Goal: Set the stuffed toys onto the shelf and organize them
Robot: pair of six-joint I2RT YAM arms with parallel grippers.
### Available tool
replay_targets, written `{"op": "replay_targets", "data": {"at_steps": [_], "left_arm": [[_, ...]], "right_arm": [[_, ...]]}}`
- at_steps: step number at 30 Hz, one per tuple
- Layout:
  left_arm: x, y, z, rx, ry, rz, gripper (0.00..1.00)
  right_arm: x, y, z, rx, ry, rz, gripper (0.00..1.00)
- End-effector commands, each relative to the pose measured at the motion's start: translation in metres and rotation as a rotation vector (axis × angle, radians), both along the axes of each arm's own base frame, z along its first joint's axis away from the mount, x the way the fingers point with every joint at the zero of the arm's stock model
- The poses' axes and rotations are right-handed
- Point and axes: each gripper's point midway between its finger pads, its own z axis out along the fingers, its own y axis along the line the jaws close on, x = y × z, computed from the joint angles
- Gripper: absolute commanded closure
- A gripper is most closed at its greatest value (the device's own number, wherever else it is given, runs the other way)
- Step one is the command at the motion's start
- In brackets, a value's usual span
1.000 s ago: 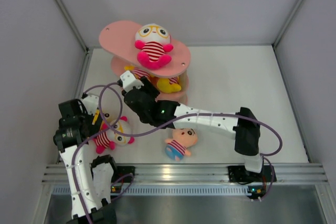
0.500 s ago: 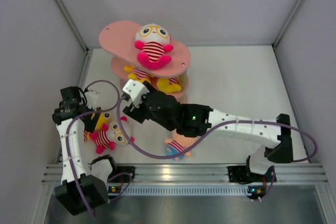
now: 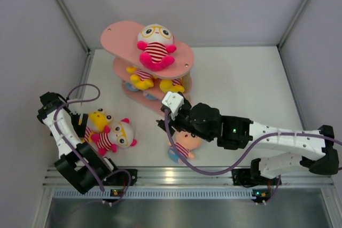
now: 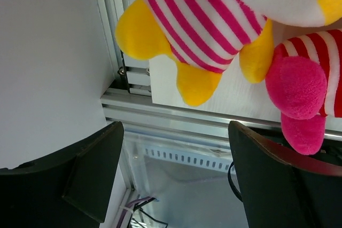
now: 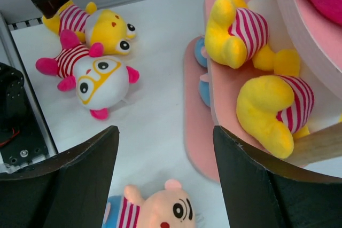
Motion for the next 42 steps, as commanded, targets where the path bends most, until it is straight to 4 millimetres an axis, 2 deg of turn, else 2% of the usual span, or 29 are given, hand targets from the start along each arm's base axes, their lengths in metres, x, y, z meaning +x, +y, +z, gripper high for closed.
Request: {"op": "replay_targets", "data": {"at_steps": [1, 2, 6, 9, 10, 13, 16, 18, 23, 25, 27, 28, 29, 31, 33, 36, 42], "left_arm": [[0.008, 0.001, 0.003, -0.034, -0.059, 0.014, 0.14], [0.015, -0.005, 0.002, -0.078, -0.092, 0.020, 0.14], [0.027, -0.011, -0.002, -0.166, -0.145, 0.056, 0.14], [0.033, -0.005, 0.000, -0.209, -0.222, 0.111, 0.14], [0.028, -0.001, -0.005, -0.211, -0.227, 0.148, 0.14], [0.031, 0.008, -0.011, -0.172, -0.258, 0.173, 0.15], [0.038, 0.015, -0.019, -0.148, -0.298, 0.190, 0.16], [0.041, 0.012, -0.028, -0.172, -0.305, 0.198, 0.18], [0.046, 0.013, -0.055, -0.208, -0.289, 0.203, 0.22], [0.047, 0.010, -0.065, -0.231, -0.295, 0.210, 0.33], [0.048, 0.005, -0.070, -0.262, -0.299, 0.207, 0.49], [0.047, 0.002, -0.072, -0.280, -0.296, 0.215, 0.68], [0.049, -0.001, -0.072, -0.290, -0.304, 0.211, 0.78], [0.049, -0.003, -0.066, -0.281, -0.329, 0.206, 0.99], [0.052, -0.004, -0.057, -0.270, -0.365, 0.203, 1.00], [0.059, -0.006, -0.028, -0.235, -0.462, 0.195, 1.00], [0.087, -0.014, 0.050, -0.174, -0.689, 0.154, 1.00]], "right_arm": [[0.001, -0.017, 0.052, 0.225, -0.010, 0.003, 0.29], [0.001, -0.019, 0.053, 0.230, -0.013, 0.002, 0.29], [0.006, -0.028, 0.062, 0.225, -0.035, -0.010, 0.29], [0.007, -0.031, 0.068, 0.206, -0.050, -0.015, 0.29], [0.007, -0.032, 0.073, 0.207, -0.053, -0.019, 0.29], [0.011, -0.033, 0.080, 0.209, -0.056, -0.047, 0.29], [0.016, -0.031, 0.081, 0.203, -0.043, -0.078, 0.29], [0.018, -0.028, 0.074, 0.186, -0.017, -0.098, 0.30], [0.023, -0.025, 0.072, 0.184, 0.027, -0.143, 0.30], [0.024, -0.025, 0.075, 0.184, 0.032, -0.153, 0.30], [0.028, -0.025, 0.076, 0.171, 0.033, -0.178, 0.30], [0.029, -0.026, 0.079, 0.173, 0.030, -0.184, 0.31], [0.029, -0.027, 0.080, 0.174, 0.027, -0.191, 0.30], [0.034, -0.034, 0.084, 0.186, 0.010, -0.226, 0.31], [0.039, -0.045, 0.086, 0.194, -0.009, -0.272, 0.31], [0.043, -0.060, 0.094, 0.222, -0.036, -0.318, 0.31], [0.047, -0.081, 0.103, 0.241, -0.066, -0.376, 0.30]]}}
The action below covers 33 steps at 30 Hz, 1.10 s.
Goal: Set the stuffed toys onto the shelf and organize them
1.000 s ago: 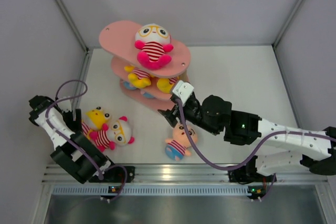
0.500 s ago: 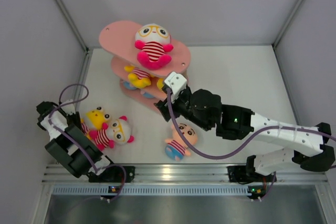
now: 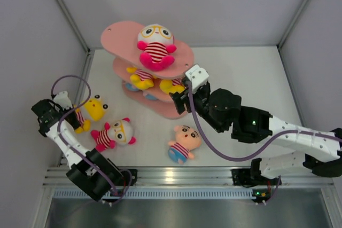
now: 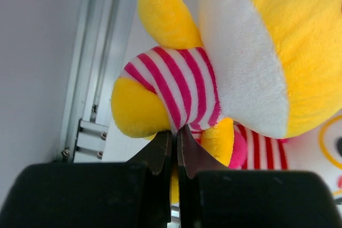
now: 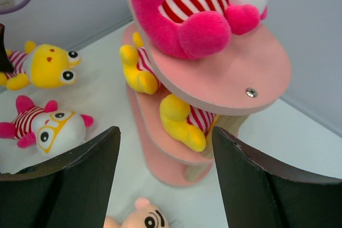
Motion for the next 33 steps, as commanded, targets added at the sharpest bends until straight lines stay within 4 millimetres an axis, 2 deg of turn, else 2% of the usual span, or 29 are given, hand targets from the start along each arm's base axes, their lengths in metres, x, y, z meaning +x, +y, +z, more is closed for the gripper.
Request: {"op": "replay_targets", "data": {"at_steps": [1, 3, 6, 12, 19, 20, 23, 29, 33], "left_arm": [[0.032, -0.008, 0.060, 0.043, -0.187, -0.019, 1.00], [0.045, -0.022, 0.081, 0.050, -0.233, -0.067, 1.00], [0.057, -0.041, 0.098, 0.015, -0.268, -0.095, 1.00], [0.079, -0.082, 0.121, -0.088, -0.327, -0.168, 1.00], [0.098, -0.111, 0.155, -0.260, -0.388, -0.102, 1.00], [0.100, -0.115, 0.161, -0.264, -0.397, -0.102, 1.00], [0.110, -0.119, 0.160, -0.240, -0.392, -0.082, 1.00], [0.122, -0.110, 0.163, -0.218, -0.418, -0.034, 1.00], [0.129, -0.115, 0.165, -0.263, -0.418, -0.032, 1.00]], "right_arm": [[0.008, -0.024, 0.024, 0.076, -0.039, -0.084, 0.30], [0.010, -0.027, 0.025, 0.092, -0.041, -0.103, 0.30], [0.010, -0.026, 0.024, 0.098, -0.040, -0.101, 0.30], [0.012, -0.021, 0.021, 0.085, -0.036, -0.107, 0.30], [0.012, -0.024, 0.018, 0.099, -0.028, -0.128, 0.30], [0.013, -0.026, 0.018, 0.108, -0.029, -0.131, 0.30], [0.013, -0.027, 0.019, 0.111, -0.032, -0.135, 0.30], [0.013, -0.032, 0.016, 0.099, -0.030, -0.144, 0.30], [0.013, -0.037, 0.017, 0.107, -0.031, -0.157, 0.30]]}}
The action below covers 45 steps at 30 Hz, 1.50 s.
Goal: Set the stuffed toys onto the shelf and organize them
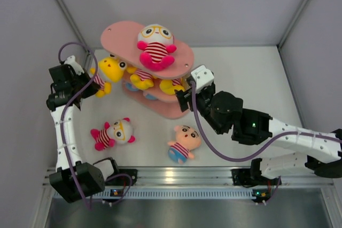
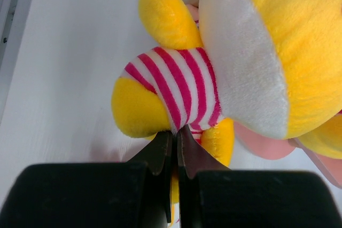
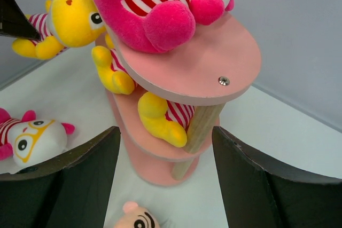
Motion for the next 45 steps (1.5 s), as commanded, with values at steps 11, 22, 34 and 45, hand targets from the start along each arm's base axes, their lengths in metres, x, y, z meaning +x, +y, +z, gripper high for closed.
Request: {"op": "replay_targets", "data": {"at_steps": [11, 22, 34, 45], "left_arm": [[0.038, -0.018, 0.040, -0.026, -0.110, 0.013, 1.00], [0.054, -0.020, 0.050, -0.155, -0.121, 0.109, 1.00], [0.074, -0.044, 0.049, -0.193, -0.097, 0.122, 1.00], [0.098, -0.068, 0.037, -0.193, -0.048, 0.084, 0.87]], "right_arm": [[0.003, -0.015, 0.018, 0.077, -0.016, -0.042, 0.30], [0.002, -0.013, 0.014, 0.076, -0.003, -0.039, 0.30], [0.004, -0.009, 0.009, 0.060, 0.006, -0.045, 0.30], [0.006, -0.007, 0.007, 0.042, 0.009, -0.056, 0.30]]}}
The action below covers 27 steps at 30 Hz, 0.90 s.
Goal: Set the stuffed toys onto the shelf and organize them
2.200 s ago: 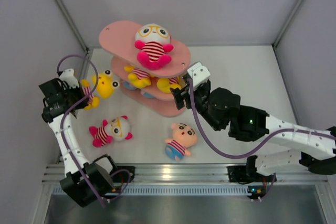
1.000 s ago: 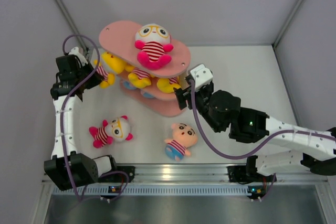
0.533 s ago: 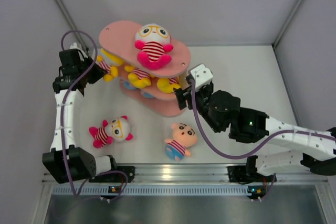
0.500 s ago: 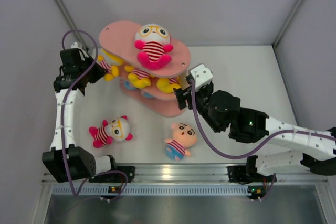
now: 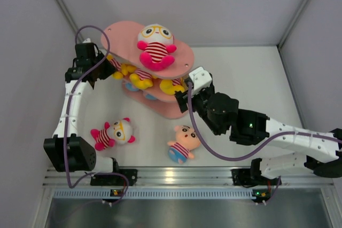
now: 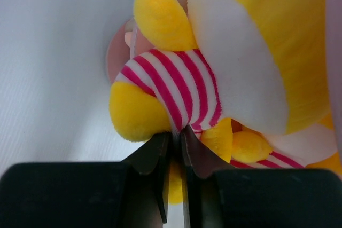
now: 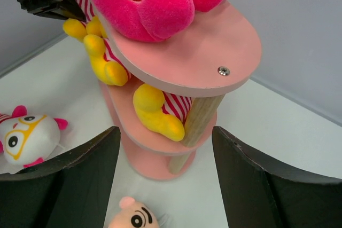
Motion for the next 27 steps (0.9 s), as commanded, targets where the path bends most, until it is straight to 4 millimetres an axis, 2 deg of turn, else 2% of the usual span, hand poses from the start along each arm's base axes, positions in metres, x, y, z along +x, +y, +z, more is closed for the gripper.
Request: {"op": "replay_targets", "data": {"at_steps": [1, 3, 6, 10, 15, 18, 24, 27], "left_arm": [[0.019, -0.007, 0.028, -0.030, -0.094, -0.007, 0.84], [0.020, -0.007, 0.029, -0.031, -0.098, -0.008, 0.79], [0.018, -0.015, 0.030, -0.060, -0.097, -0.042, 0.67], [0.015, -0.024, 0.036, -0.082, -0.109, -0.090, 0.63], [0.008, -0.012, 0.044, -0.016, -0.142, -0.057, 0.48], [0.005, -0.009, 0.053, 0.002, -0.167, -0.049, 0.43], [0.001, -0.010, 0.054, 0.010, -0.170, -0.063, 0.43], [-0.002, -0.009, 0.058, 0.021, -0.185, -0.064, 0.47]], "right_arm": [[0.003, -0.007, 0.019, 0.062, -0.007, -0.028, 0.30], [0.003, -0.008, 0.019, 0.063, -0.007, -0.029, 0.30], [0.003, -0.009, 0.019, 0.063, -0.007, -0.029, 0.30], [0.002, -0.010, 0.020, 0.066, -0.004, -0.028, 0.30], [-0.001, -0.014, 0.020, 0.074, 0.008, -0.016, 0.28], [-0.003, -0.014, 0.017, 0.060, 0.018, -0.006, 0.28], [-0.006, -0.015, 0.017, 0.071, 0.032, 0.012, 0.27], [-0.007, -0.015, 0.016, 0.067, 0.033, 0.014, 0.27]]}}
